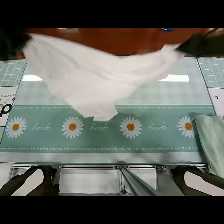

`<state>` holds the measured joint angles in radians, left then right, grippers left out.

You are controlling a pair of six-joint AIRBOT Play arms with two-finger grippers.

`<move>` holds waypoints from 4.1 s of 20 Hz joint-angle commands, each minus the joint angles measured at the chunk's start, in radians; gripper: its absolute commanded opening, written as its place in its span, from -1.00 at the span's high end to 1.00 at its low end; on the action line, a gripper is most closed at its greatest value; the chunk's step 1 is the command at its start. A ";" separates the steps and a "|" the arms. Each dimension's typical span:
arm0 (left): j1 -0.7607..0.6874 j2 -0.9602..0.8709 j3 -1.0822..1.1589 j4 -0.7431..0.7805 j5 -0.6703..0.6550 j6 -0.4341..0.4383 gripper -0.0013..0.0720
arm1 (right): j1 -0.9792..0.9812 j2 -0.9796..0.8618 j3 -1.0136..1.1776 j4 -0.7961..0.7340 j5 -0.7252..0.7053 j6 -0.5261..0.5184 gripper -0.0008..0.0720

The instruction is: Fold the shirts.

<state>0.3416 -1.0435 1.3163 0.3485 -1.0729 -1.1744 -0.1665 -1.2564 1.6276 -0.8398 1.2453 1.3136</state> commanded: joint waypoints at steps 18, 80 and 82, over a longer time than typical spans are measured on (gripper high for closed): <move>-0.123 0.467 0.072 0.550 -0.145 -0.132 0.90 | 0.001 0.733 -0.285 -0.420 0.318 0.273 0.90; -0.544 0.016 -1.056 0.103 0.269 -0.260 0.90 | -0.455 -0.064 -0.682 -0.057 -0.118 -0.055 -0.15; -0.513 0.016 -1.016 0.103 0.250 -0.246 0.91 | -0.455 -0.087 -0.681 -0.043 -0.159 -0.031 -0.15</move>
<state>-0.1745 -1.0130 0.2577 0.4805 -0.8276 -1.4807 -0.6205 -1.3266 0.9455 -0.8928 1.1339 1.2648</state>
